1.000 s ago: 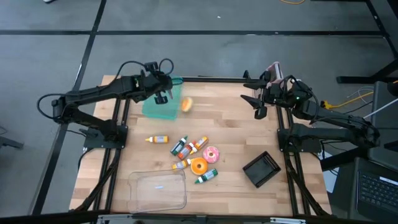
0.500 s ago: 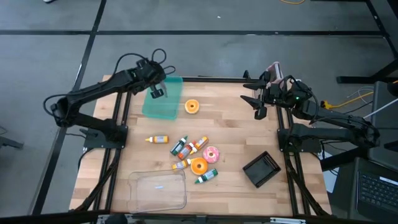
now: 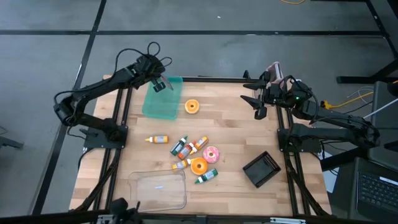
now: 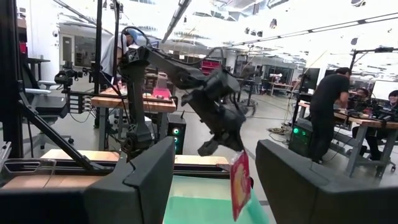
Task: Pick & Place Food Item
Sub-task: Put the popcorn pack into the blue bin
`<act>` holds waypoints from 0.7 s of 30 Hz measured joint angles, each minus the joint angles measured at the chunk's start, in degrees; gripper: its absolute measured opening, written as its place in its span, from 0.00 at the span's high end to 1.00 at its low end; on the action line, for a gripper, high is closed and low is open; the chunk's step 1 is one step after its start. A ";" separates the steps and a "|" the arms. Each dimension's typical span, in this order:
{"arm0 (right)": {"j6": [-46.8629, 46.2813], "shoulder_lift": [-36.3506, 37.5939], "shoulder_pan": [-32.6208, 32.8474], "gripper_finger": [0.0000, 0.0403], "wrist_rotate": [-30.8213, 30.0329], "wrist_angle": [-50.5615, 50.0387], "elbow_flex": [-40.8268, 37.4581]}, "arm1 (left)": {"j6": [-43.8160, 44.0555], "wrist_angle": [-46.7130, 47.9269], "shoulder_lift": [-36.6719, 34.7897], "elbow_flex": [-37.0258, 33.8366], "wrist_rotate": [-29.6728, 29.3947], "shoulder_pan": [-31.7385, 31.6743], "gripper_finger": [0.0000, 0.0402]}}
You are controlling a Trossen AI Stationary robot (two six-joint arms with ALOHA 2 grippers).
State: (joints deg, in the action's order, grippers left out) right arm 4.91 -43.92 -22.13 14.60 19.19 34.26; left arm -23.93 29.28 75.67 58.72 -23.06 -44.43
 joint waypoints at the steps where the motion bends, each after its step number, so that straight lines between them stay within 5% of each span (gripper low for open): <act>1: 0.00 0.00 0.00 0.45 0.01 -0.15 0.00 | 0.85 0.75 0.85 0.00 0.69 -0.33 0.99; 10: -0.17 0.00 0.00 0.45 1.52 -1.19 0.02 | 6.58 3.97 9.43 -0.04 2.12 1.48 0.99; 21: -0.15 0.00 0.00 0.45 1.52 -2.11 0.02 | 12.31 11.25 10.74 -0.04 14.99 5.51 0.86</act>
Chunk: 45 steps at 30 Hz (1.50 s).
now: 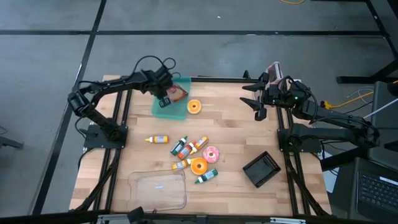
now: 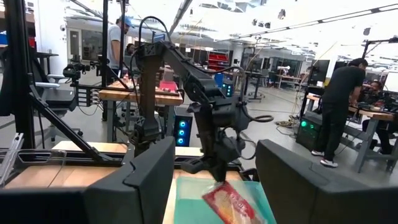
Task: Pick & Place Food Item
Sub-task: Put the popcorn pack into the blue bin, then put the top left yellow food coloring bottle into the transparent bin
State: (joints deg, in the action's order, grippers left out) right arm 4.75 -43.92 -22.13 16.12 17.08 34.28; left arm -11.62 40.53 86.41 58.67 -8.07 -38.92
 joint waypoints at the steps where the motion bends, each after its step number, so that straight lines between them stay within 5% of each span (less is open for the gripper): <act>1: 0.00 0.00 0.00 0.45 0.00 0.00 0.00 | 0.22 0.21 0.00 0.00 0.78 0.41 0.84; 14: 0.10 0.00 0.00 0.45 1.32 0.01 0.00 | 1.50 -1.78 -7.01 0.00 8.49 8.10 0.55; 25: 0.60 -3.35 2.07 0.45 1.36 5.12 0.02 | -0.13 -30.64 -21.50 0.07 13.33 20.77 0.56; 30: 5.07 -9.08 4.31 0.45 -0.45 10.33 0.02 | 3.02 -34.42 -24.84 0.13 12.85 26.94 0.59; 45: 3.34 -25.34 7.06 0.45 -3.19 12.35 8.86 | 8.18 -33.25 -11.43 0.09 12.33 32.90 0.58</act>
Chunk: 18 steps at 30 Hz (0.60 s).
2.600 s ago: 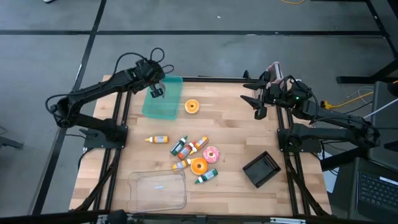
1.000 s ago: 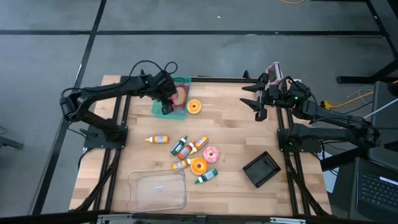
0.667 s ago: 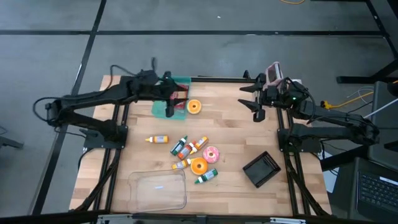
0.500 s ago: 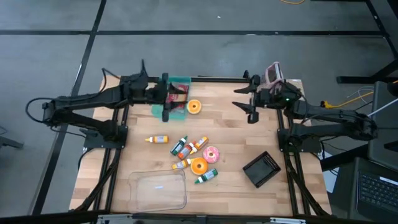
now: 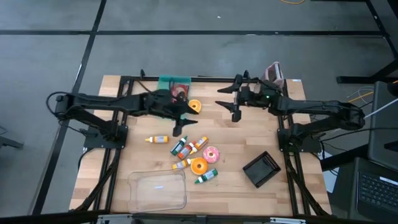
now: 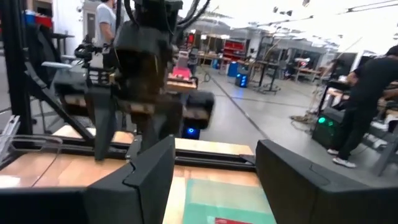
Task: Pick & Place Food Item
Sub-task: Put the top left yellow food coloring bottle into the transparent bin
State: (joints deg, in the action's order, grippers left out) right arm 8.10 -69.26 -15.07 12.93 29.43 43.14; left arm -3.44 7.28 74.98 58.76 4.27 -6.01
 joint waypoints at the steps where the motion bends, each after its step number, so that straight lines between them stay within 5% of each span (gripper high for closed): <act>1: 0.00 -0.73 0.00 0.45 0.36 -0.36 0.48 | 0.08 -0.05 0.88 -0.01 -0.62 0.01 0.59; 8: -1.73 -1.87 0.01 0.45 4.88 -2.98 1.18 | -1.20 3.06 -0.27 -0.04 -5.23 1.91 0.64; 18: -3.13 -1.13 0.59 0.45 7.69 -3.73 1.18 | 8.00 30.96 -4.87 -1.26 -29.58 11.40 0.57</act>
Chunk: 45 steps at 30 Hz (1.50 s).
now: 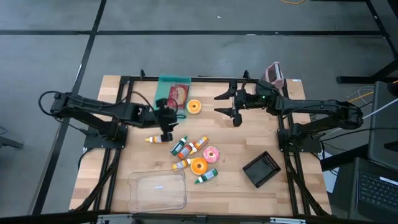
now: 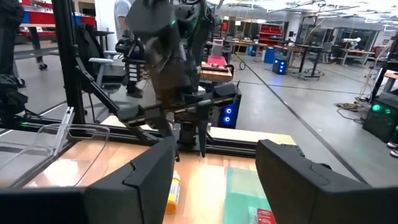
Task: Pick & Place Food Item
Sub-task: Put the top left yellow food coloring bottle into the transparent bin
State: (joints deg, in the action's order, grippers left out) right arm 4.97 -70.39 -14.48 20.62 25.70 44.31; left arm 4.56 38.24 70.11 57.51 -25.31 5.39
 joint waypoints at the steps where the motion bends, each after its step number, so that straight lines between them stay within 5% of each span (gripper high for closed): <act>1: 0.00 0.00 0.00 0.45 -0.02 0.00 0.00 | 1.22 1.53 -0.01 -0.47 -0.92 0.75 0.56; 5: -0.47 0.00 -0.02 0.45 -0.04 0.17 0.00 | 6.68 2.45 0.02 -3.09 -4.64 3.15 0.54; 10: -1.01 0.01 -0.02 0.45 -0.04 0.22 0.00 | 19.38 -8.74 -0.66 -9.56 -10.79 7.03 0.54; 16: -1.53 0.02 0.35 0.45 -0.07 -0.90 0.00 | 45.76 -10.91 -2.72 -17.02 -28.40 12.42 0.55; 20: -0.43 0.02 0.72 0.45 0.90 -0.71 0.00 | 63.50 -10.96 -3.22 -19.85 -33.00 15.38 0.55; 24: -0.02 0.02 0.72 0.45 3.25 1.35 0.00 | 72.02 -11.14 -1.70 -20.58 -33.94 16.89 0.55; 28: 0.31 0.02 0.68 0.45 5.77 1.72 0.00 | 71.60 -12.60 -0.11 -20.58 -34.79 18.15 0.55; 31: 0.42 0.02 0.68 0.45 5.81 0.96 0.00 | 63.02 -15.31 0.34 -20.58 -35.14 18.82 0.55; 37: 1.49 0.02 0.68 0.45 8.51 -0.75 0.00 | 44.80 -17.73 0.17 -19.18 -24.72 19.18 0.55; 45: 1.34 0.02 0.68 0.45 9.01 -1.64 0.00 | 42.64 8.59 0.15 -13.94 -10.16 18.70 0.55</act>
State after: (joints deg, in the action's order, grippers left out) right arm 6.31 -70.37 -13.80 29.63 24.06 44.31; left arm 47.20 46.83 70.26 43.57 -35.48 24.09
